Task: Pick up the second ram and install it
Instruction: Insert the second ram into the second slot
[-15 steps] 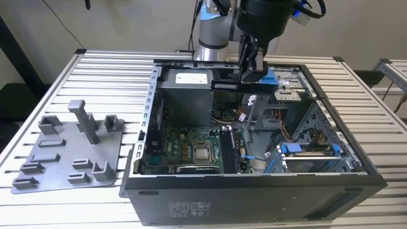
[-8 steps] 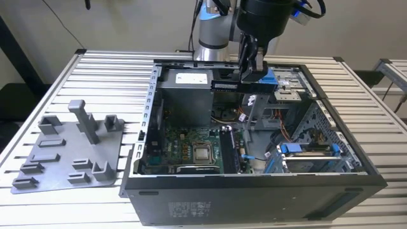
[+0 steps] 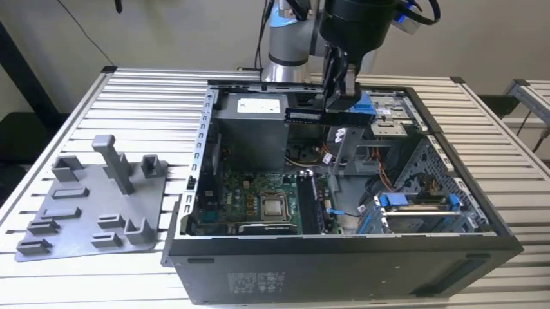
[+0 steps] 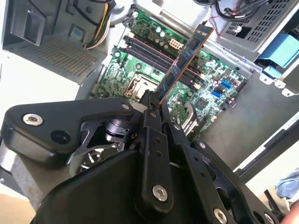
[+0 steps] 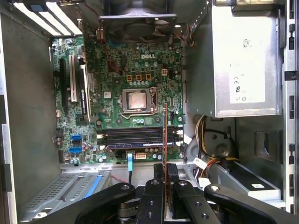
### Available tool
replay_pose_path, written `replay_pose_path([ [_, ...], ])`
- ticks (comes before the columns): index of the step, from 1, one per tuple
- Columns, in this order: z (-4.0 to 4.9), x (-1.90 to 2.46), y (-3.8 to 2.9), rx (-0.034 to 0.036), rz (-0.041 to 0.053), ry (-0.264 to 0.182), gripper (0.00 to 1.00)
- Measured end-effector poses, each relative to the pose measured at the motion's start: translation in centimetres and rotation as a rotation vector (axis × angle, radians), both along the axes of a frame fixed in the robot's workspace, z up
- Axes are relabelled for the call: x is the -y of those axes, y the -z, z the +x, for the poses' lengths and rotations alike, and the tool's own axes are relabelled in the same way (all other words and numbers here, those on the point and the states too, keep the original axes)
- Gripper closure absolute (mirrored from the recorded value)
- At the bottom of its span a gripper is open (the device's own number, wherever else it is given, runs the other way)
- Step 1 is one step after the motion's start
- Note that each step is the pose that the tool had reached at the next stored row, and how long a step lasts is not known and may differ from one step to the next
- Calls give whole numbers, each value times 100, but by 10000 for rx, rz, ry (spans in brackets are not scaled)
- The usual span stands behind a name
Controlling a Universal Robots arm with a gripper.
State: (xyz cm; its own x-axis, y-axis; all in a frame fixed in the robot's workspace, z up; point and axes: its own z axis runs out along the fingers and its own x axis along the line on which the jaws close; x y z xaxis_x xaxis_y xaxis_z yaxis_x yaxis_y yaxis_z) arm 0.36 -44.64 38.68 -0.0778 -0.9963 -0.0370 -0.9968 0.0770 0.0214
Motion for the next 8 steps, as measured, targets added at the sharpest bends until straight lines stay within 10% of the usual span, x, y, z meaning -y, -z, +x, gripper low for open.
replay_pose_path([
  [8, 0, 0, 7, 0, 1, 866, 86],
])
